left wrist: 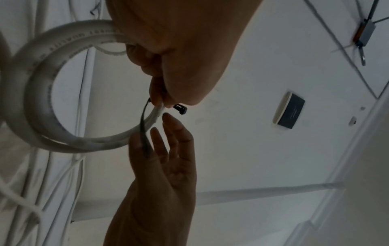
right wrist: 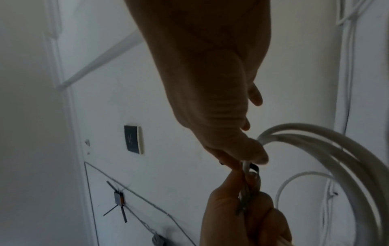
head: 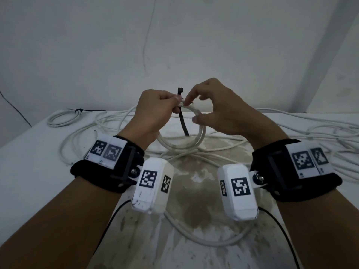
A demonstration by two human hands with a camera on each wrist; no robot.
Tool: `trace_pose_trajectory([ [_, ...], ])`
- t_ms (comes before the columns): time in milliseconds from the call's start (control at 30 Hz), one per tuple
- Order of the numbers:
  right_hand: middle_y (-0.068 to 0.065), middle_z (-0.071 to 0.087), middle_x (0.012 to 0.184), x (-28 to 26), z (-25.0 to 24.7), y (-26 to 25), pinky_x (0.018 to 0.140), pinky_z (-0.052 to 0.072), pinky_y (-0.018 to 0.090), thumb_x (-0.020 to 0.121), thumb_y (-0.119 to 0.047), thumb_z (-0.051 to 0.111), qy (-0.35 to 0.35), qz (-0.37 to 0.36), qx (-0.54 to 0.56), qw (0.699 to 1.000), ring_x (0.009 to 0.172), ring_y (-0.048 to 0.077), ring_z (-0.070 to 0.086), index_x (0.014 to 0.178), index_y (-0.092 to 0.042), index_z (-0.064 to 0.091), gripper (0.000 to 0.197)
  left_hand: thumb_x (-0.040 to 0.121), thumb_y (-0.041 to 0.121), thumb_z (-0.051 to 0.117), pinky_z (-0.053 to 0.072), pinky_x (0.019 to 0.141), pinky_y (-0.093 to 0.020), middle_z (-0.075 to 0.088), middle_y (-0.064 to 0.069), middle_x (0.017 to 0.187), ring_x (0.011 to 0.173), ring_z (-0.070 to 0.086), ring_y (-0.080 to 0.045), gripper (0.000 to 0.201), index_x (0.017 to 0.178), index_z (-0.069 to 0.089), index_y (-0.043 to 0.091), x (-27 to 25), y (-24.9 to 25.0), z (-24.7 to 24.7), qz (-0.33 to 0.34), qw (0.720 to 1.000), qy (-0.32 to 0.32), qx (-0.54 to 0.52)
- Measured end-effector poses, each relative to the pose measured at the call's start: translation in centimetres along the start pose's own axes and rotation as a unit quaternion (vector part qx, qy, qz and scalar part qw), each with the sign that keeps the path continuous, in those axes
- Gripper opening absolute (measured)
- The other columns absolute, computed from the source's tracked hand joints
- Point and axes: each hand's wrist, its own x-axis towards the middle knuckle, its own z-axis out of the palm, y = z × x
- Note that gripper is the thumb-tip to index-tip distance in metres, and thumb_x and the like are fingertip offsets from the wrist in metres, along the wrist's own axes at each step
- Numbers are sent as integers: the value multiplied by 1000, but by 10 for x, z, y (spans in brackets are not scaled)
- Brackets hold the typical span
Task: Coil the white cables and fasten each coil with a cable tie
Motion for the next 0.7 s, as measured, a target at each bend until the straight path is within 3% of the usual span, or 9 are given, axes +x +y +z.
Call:
trace_pose_trajectory([
  [67, -3, 44, 133, -1, 4, -5, 89, 38, 21, 76, -23, 82, -25, -32, -28, 999, 120, 12, 44, 104, -36, 69, 33, 93, 10, 62, 33, 54, -15, 63, 6, 57, 38, 47, 3, 16, 82, 74, 11, -1, 2, -2, -10, 1000, 2, -16],
  [133, -4, 46, 135, 0, 10, -8, 95, 38, 26, 75, -32, 84, 4, -54, -20, 998, 122, 14, 46, 94, -36, 74, 22, 91, 6, 61, 34, 51, -13, 63, 7, 54, 37, 47, 3, 15, 83, 74, 5, -3, 2, -1, -17, 1000, -3, -23],
  [233, -4, 61, 120, 3, 17, -7, 92, 43, 25, 80, -36, 79, 81, -85, 24, 993, 106, 11, 59, 81, -34, 71, 8, 88, -1, 58, 32, 42, -10, 56, 12, 46, 35, 45, 2, 18, 78, 72, 4, -6, 3, 2, -23, 999, -20, -25],
  [300, -2, 69, 101, 7, 19, -8, 83, 50, 27, 86, -36, 70, 157, -66, 74, 983, 90, 9, 65, 79, -23, 68, 15, 90, 6, 61, 31, 46, -16, 59, 6, 54, 34, 43, 1, 18, 75, 71, 8, -7, 4, 5, -20, 999, -25, -15],
  [400, 1, 69, 94, 13, 21, -7, 71, 47, 21, 96, -29, 59, 231, 14, 88, 969, 76, 7, 63, 88, -9, 67, 22, 94, 17, 64, 29, 48, -20, 62, -2, 65, 35, 43, 1, 21, 75, 72, 13, -7, 6, 8, -8, 999, -30, -10],
  [500, 3, 66, 85, 13, 22, -10, 73, 47, 31, 98, -18, 52, 259, 21, 84, 962, 79, 20, 62, 99, -5, 66, 19, 95, 18, 64, 30, 43, -15, 62, -1, 65, 36, 44, 1, 19, 80, 73, 13, -7, 6, 9, 1, 1000, -22, 2],
  [600, 6, 62, 90, 15, 25, -12, 73, 39, 33, 101, -13, 43, 207, 16, -6, 978, 87, 26, 58, 119, -3, 58, 25, 95, 14, 62, 29, 38, -7, 62, 4, 59, 35, 45, 2, 17, 85, 75, 9, -7, 3, 8, -4, 1000, -13, -1],
  [700, 10, 69, 98, 15, 28, -13, 79, 44, 35, 100, -11, 41, 190, 2, -99, 977, 92, 29, 60, 138, -8, 53, 40, 94, 12, 63, 28, 38, -6, 61, 10, 52, 37, 46, 2, 17, 89, 77, 5, -5, 0, 7, -18, 1000, -11, -2],
])
